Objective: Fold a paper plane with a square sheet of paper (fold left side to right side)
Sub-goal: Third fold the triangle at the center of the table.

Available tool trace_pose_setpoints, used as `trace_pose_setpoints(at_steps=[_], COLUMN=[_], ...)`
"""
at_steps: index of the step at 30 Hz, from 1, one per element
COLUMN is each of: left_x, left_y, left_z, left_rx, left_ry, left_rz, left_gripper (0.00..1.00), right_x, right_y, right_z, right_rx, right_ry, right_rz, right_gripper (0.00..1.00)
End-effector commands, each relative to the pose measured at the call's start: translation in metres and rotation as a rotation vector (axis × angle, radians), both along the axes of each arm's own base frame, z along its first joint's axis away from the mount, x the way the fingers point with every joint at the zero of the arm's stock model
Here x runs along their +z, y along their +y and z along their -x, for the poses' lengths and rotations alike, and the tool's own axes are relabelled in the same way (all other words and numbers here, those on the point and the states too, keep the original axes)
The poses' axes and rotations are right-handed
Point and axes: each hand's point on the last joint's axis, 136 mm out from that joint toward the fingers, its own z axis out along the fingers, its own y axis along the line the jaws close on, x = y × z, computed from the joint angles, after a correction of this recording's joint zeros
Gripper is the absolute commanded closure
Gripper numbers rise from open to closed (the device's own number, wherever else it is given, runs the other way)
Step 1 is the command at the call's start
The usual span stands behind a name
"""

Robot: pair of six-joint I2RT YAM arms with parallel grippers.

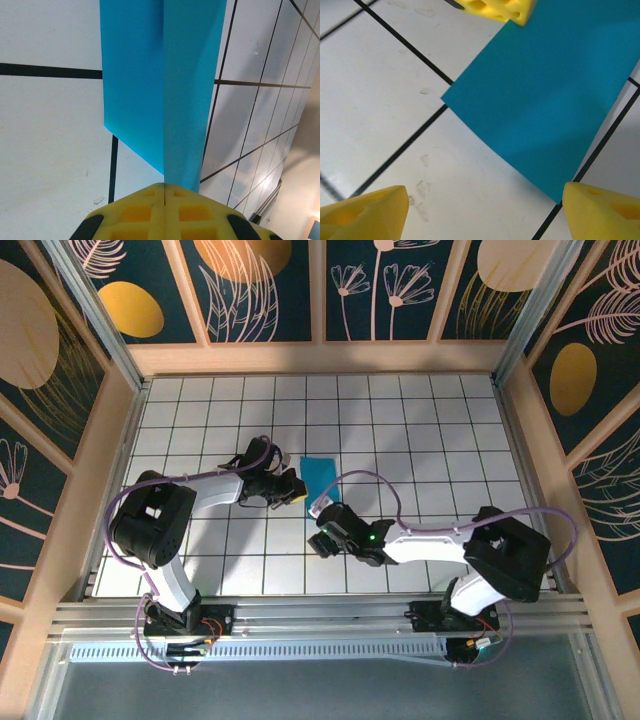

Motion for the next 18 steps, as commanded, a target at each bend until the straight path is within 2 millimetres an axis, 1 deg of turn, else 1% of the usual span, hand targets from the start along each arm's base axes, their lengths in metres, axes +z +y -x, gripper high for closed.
trace_pose_setpoints(at_steps=[1,6,10,13,15,18], left_x=[0.01,0.009,0.009,0.009,0.009,0.009], left_y=[-0.004,-0.005,-0.005,-0.005,-0.004,-0.004], left_z=[0.004,0.005,0.005,0.005,0.005,0.005], left_rx=[-0.016,-0.019,-0.019,-0.02,-0.022,-0.019], left_ry=[0.011,0.011,0.012,0.014,0.014,0.01], left_rz=[0.013,0.014,0.015,0.014,0.013,0.006], left_gripper=[1.0,1.0,1.0,1.0,1.0,1.0], right_x=[0.018,0.018,0.02,0.024,0.022,0.017], right_y=[0.012,0.026,0.034,0.042,0.043,0.041], right_z=[-0.023,-0.034,-0.046,-0.05,-0.051,-0.047], right_rx=[-0.021,0.002,0.005,0.027,0.037,0.05], right_ry=[-0.13,-0.171,-0.2,-0.207,-0.207,-0.185], right_rz=[0.007,0.019,0.022,0.01,0.025,0.036], right_gripper=[0.21,0.25,0.29,0.35,0.43,0.56])
